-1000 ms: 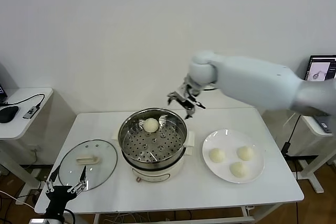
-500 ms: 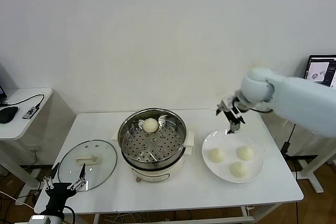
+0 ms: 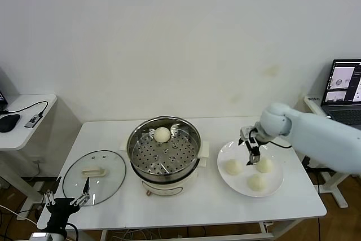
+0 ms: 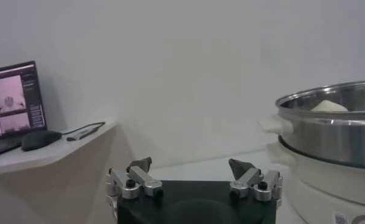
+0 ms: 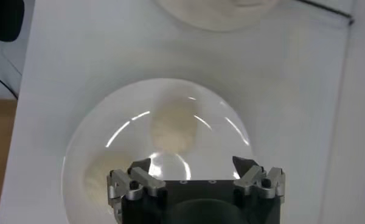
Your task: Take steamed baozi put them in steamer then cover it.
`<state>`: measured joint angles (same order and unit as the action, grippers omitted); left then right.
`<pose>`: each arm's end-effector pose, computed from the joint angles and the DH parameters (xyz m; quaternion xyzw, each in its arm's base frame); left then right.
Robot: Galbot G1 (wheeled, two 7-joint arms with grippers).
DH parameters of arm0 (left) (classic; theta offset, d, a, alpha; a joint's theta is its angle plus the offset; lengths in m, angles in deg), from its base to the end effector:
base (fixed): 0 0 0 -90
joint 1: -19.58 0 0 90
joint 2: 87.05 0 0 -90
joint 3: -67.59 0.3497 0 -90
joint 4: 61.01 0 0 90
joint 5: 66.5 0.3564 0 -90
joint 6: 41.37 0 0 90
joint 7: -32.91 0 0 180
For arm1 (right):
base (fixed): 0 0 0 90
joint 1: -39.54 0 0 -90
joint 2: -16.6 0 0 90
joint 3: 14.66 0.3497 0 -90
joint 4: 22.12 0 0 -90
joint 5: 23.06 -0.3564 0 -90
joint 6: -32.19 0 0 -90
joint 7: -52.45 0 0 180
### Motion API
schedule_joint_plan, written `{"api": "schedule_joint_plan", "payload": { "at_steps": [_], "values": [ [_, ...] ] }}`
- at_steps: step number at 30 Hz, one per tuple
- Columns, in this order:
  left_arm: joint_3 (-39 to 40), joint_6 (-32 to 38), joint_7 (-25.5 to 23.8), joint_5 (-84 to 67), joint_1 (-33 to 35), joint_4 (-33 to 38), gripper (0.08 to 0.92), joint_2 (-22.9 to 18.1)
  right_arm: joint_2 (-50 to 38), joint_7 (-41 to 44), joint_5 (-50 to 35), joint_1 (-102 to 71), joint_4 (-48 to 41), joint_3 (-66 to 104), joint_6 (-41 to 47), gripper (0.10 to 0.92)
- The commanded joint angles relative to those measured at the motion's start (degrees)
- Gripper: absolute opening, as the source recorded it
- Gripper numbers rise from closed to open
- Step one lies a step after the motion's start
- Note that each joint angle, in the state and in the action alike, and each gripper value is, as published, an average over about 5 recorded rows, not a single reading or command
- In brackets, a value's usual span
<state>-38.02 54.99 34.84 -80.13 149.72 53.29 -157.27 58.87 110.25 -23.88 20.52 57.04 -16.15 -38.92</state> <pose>0.1351 0.1510 -0.3251 0.0467 -0.9924 -0.1014 0.0512 0.5068 -0.0730 -0.1843 0.5167 -0.5184 0.5712 0.3717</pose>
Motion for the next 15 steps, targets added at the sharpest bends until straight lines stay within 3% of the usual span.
{"api": "schedule_joint_plan", "payload": {
  "at_steps": [1,15],
  "values": [
    [-0.01,0.04,-0.05,0.03,-0.13,-0.07,0.823,0.09,3.53,-1.43,2.45,-7.79,-3.80,4.17,0.64,0.823],
    [-0.14,0.19,-0.16,-0.08,-0.44,-0.43,0.823,0.21,7.01,-2.40,6.24,-11.33,-9.11,7.31,0.44,0.823]
  ]
}}
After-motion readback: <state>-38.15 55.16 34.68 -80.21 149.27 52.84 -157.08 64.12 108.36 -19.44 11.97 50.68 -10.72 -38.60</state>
